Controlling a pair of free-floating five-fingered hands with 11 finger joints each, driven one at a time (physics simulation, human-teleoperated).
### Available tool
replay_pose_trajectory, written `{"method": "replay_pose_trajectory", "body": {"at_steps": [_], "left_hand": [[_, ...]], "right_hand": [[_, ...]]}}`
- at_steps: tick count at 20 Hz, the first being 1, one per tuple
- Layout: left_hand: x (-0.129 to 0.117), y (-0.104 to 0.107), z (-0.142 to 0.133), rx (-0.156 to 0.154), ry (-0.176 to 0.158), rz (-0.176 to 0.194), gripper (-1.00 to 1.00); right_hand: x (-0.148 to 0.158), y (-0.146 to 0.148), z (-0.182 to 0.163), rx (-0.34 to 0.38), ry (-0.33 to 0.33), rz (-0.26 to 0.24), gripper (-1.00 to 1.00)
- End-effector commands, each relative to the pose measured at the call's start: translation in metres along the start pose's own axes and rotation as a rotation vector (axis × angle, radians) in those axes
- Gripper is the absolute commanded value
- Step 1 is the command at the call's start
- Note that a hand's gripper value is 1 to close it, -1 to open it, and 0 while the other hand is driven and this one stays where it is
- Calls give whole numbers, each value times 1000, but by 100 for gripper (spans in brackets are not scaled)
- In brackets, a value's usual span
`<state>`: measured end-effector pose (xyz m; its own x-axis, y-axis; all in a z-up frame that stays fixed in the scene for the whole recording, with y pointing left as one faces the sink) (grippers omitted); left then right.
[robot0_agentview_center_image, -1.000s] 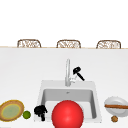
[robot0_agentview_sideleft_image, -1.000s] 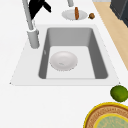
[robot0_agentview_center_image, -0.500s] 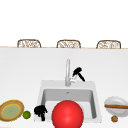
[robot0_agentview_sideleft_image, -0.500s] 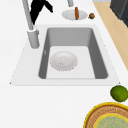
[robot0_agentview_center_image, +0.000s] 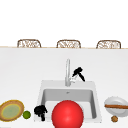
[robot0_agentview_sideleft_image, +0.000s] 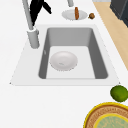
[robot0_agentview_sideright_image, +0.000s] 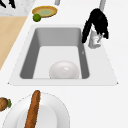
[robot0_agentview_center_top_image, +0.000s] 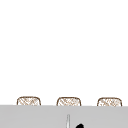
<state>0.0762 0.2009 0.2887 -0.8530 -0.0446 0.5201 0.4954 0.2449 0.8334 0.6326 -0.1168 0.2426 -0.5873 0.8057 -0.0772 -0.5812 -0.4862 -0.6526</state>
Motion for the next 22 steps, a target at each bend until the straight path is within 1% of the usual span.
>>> {"method": "replay_pose_trajectory", "body": {"at_steps": [1, 3, 6, 9, 12, 13, 15, 16, 17, 18, 20, 21, 22], "left_hand": [[0, 0, 0, 0, 0, 0, 0], [0, 0, 0, 0, 0, 0, 0], [0, 0, 0, 0, 0, 0, 0], [0, 0, 0, 0, 0, 0, 0], [0, 0, 0, 0, 0, 0, 0], [0, 0, 0, 0, 0, 0, 0], [0, 0, 0, 0, 0, 0, 0], [0, 0, 0, 0, 0, 0, 0], [0, 0, 0, 0, 0, 0, 0], [0, 0, 0, 0, 0, 0, 0], [0, 0, 0, 0, 0, 0, 0], [0, 0, 0, 0, 0, 0, 0], [0, 0, 0, 0, 0, 0, 0]], "right_hand": [[-8, -4, -12, -21, 16, -73, -100], [-9, -5, -15, -25, 19, -93, -100], [-11, -7, -19, -30, 18, -102, -100], [-12, -8, -18, -31, 37, -113, -100], [-18, -3, -18, 2, -6, -108, -100], [-22, 0, -18, 1, -7, -100, -100], [-25, 3, -26, 9, -33, -94, -100], [-20, 1, -32, 32, -27, -73, -100], [-20, -1, -37, 51, -30, -74, 100], [-20, -7, -42, 66, -35, -61, 100], [-22, -6, -46, 79, -27, -90, 100], [-23, -4, -48, 77, -25, -105, 100], [-24, -5, -51, 59, -25, -121, 100]]}}
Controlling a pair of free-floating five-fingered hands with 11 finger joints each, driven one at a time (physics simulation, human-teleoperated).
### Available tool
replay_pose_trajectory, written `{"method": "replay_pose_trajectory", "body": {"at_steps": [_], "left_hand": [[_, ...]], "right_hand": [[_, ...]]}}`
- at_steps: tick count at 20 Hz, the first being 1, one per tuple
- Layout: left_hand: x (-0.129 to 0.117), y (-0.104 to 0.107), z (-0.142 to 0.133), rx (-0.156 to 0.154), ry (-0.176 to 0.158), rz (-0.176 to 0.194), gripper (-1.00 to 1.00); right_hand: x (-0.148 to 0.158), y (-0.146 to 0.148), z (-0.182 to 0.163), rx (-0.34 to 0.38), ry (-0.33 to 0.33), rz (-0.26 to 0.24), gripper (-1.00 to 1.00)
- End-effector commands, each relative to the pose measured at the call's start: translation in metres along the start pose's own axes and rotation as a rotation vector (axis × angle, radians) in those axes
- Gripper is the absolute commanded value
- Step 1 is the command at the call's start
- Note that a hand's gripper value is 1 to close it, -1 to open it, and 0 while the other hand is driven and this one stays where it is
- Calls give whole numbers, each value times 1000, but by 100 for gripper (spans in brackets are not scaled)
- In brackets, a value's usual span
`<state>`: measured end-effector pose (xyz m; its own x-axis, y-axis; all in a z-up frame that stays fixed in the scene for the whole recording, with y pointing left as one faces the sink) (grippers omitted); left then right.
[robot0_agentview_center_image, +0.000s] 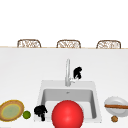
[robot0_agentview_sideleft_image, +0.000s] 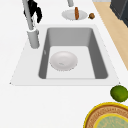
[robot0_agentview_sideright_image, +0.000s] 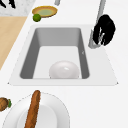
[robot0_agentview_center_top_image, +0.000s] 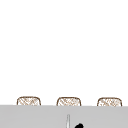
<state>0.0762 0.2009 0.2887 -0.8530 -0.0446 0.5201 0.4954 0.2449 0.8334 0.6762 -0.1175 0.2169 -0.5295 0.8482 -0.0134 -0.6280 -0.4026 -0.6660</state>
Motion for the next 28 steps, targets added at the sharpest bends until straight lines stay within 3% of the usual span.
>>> {"method": "replay_pose_trajectory", "body": {"at_steps": [1, 4, 11, 16, 17, 19, 28], "left_hand": [[0, 0, 0, 0, 0, 0, 0], [0, 0, 0, 0, 0, 0, 0], [0, 0, 0, 0, 0, 0, 0], [0, 0, 0, 0, 0, 0, 0], [0, 0, 0, 0, 0, 0, 0], [0, 0, 0, 0, 0, 0, 0], [0, 0, 0, 0, 0, 0, 0]], "right_hand": [[-1, 2, -12, 65, -26, -31, 100], [-4, -6, -23, 56, -41, -49, 100], [-12, -14, -33, 117, -60, -130, 100], [-9, -21, -32, 117, -56, -151, 100], [-7, -23, -30, 91, -63, -155, 100], [1, -31, -29, 140, -55, -153, 100], [12, -35, -29, 143, -26, -127, 100]]}}
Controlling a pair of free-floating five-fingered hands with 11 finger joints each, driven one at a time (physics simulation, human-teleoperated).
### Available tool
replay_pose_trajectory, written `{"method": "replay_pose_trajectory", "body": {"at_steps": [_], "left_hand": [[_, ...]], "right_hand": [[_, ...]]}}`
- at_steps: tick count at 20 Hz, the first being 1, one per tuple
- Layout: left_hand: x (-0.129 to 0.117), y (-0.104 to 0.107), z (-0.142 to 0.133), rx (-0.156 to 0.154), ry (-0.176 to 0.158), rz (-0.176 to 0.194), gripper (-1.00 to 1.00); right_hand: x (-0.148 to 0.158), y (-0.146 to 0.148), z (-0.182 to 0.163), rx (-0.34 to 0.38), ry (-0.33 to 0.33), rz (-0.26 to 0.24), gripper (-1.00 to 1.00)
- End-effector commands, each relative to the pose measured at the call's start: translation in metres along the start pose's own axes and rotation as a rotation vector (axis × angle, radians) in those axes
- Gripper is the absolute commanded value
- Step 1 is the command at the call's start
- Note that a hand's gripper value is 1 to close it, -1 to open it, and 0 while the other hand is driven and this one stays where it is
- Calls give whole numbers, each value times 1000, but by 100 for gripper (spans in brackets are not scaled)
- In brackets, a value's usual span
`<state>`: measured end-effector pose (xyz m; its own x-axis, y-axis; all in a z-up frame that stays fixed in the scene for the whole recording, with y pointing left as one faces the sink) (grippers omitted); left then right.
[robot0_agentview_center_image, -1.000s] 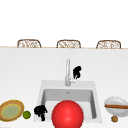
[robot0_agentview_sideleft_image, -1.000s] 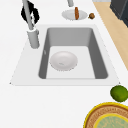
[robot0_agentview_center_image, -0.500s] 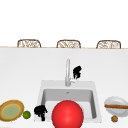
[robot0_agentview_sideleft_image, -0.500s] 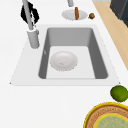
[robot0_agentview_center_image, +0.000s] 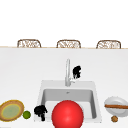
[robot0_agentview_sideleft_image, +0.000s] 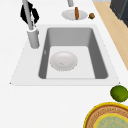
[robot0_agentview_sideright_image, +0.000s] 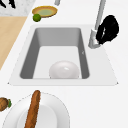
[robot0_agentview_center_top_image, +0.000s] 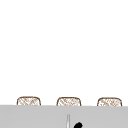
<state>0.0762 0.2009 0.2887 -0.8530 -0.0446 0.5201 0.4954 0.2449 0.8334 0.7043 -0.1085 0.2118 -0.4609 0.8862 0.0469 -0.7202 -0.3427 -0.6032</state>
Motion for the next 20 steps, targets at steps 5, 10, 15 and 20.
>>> {"method": "replay_pose_trajectory", "body": {"at_steps": [5, 10, 15, 20], "left_hand": [[0, 0, 0, 0, 0, 0, 0], [0, 0, 0, 0, 0, 0, 0], [0, 0, 0, 0, 0, 0, 0], [0, 0, 0, 0, 0, 0, 0]], "right_hand": [[31, -15, -8, 71, -8, -10, 100], [34, -15, -10, 79, 14, 6, 100], [38, -18, -11, 84, 36, 22, 100], [22, -10, -6, 57, 42, 57, -100]]}}
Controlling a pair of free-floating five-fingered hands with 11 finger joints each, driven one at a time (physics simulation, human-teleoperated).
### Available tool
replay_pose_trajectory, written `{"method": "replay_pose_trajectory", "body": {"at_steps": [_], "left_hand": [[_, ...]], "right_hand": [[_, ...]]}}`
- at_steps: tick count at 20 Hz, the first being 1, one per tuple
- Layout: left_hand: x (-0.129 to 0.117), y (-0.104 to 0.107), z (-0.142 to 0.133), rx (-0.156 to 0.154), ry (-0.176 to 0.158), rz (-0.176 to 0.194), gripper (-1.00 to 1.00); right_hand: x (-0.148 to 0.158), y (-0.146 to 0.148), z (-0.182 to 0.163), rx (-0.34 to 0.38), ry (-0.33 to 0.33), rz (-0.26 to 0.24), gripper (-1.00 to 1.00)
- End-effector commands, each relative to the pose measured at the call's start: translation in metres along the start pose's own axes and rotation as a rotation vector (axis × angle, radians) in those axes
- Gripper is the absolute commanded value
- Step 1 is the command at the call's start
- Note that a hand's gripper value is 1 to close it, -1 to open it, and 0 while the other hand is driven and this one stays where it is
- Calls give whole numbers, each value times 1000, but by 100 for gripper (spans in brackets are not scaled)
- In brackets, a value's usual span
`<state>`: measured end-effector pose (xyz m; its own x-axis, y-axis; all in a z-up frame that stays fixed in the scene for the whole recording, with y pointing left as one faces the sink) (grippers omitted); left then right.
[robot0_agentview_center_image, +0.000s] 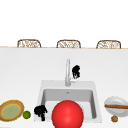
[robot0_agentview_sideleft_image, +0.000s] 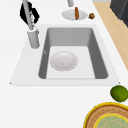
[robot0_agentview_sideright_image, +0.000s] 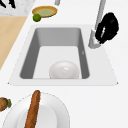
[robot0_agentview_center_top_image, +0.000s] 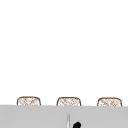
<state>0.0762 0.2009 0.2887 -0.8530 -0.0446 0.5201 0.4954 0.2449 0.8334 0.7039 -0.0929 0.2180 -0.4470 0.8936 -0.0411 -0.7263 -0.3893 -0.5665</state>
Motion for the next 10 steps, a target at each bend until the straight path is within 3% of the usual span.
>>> {"method": "replay_pose_trajectory", "body": {"at_steps": [1, 6, 10], "left_hand": [[0, 0, 0, 0, 0, 0, 0], [0, 0, 0, 0, 0, 0, 0], [0, 0, 0, 0, 0, 0, 0]], "right_hand": [[4, -1, -2, 2, -12, 2, -100], [-2, -4, 11, 76, -5, -30, -100], [-4, -22, 38, 62, 7, -72, -100]]}}
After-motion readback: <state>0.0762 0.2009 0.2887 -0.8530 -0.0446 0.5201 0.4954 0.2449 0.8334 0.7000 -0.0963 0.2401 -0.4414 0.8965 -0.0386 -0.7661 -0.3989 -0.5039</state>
